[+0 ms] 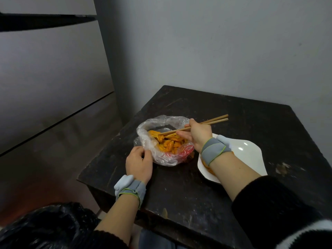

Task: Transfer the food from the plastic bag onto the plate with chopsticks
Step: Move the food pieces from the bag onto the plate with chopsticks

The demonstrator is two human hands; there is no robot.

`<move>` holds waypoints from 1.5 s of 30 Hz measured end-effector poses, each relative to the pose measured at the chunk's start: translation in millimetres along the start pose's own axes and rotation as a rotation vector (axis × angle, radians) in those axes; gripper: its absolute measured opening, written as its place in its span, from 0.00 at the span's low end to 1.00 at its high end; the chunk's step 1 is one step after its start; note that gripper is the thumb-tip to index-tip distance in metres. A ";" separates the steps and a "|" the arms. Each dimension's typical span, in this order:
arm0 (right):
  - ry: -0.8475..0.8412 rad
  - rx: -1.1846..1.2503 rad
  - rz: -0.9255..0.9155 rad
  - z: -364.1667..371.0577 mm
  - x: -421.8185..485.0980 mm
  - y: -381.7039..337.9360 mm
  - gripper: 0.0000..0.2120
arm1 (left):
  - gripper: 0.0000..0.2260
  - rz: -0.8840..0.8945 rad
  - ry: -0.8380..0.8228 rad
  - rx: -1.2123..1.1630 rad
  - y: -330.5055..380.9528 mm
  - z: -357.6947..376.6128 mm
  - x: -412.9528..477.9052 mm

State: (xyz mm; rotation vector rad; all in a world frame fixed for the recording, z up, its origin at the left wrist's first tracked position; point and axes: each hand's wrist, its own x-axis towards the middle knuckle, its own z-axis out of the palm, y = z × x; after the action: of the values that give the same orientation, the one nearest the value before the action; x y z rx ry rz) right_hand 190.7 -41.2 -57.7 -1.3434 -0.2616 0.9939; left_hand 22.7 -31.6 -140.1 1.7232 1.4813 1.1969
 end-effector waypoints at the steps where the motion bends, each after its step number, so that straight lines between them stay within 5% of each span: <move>1: 0.003 0.013 0.005 1.2 0.3 1.0 0.11 | 0.10 0.000 -0.003 -0.007 -0.3 -0.1 0.0; 13: 0.099 0.144 0.054 -20.0 6.4 -5.5 0.03 | 0.11 0.017 0.020 0.013 -1.5 1.4 0.7; 21: 0.055 0.208 0.095 -37.5 6.9 -11.8 0.11 | 0.16 0.036 0.009 0.002 -0.9 1.4 0.4; 45: 0.186 0.022 -0.029 -195.8 -23.1 -95.6 0.08 | 0.13 -0.111 0.021 0.124 21.2 16.6 -15.0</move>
State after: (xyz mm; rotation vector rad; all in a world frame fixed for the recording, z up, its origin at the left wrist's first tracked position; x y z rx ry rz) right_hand 352.3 -183.3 -16.3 -1.3979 -0.1286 0.8388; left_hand 47.4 -48.8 -133.2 1.6881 1.6721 1.0889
